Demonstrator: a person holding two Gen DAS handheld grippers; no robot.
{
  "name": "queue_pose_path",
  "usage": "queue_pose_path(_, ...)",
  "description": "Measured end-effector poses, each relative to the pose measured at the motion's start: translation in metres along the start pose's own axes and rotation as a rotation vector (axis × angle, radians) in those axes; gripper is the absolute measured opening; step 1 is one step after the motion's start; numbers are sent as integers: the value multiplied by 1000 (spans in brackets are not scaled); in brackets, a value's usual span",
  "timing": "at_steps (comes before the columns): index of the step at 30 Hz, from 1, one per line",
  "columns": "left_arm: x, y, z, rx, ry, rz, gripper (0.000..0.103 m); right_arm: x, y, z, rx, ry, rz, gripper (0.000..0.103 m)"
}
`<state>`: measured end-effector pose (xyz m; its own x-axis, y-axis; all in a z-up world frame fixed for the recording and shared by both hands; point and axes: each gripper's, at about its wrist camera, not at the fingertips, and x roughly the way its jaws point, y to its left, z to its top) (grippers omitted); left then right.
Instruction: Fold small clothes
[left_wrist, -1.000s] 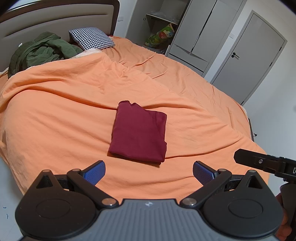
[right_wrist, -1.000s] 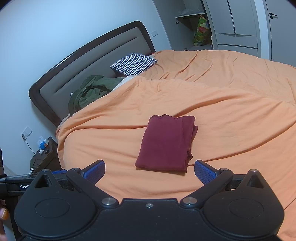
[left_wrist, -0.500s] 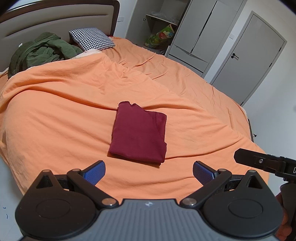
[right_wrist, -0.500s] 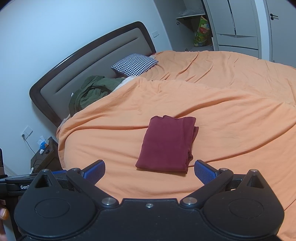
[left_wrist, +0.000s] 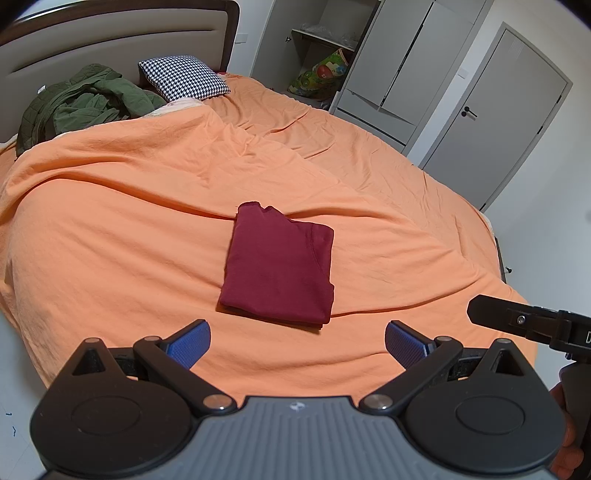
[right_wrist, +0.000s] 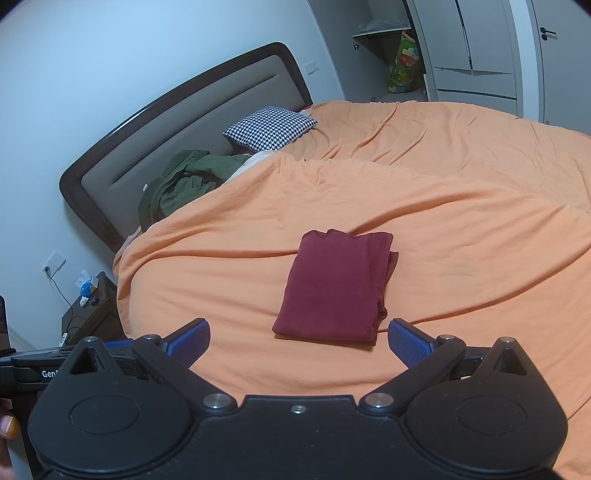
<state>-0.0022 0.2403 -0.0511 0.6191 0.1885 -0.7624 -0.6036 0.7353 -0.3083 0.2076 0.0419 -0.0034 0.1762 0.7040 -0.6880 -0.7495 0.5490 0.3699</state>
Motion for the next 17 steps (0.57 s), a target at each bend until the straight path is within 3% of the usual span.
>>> queue_pose_path(11, -1, 2, 0, 0, -5, -1, 103, 2, 1, 0, -2, -1, 4, 102)
queue_pose_path(15, -11, -4, -3, 48, -74, 46, 100, 2, 1, 0, -2, -3, 5, 102)
queue_pose_path(17, -10, -3, -2, 36, -78, 22, 101, 3, 0, 0, 1, -2, 4, 102)
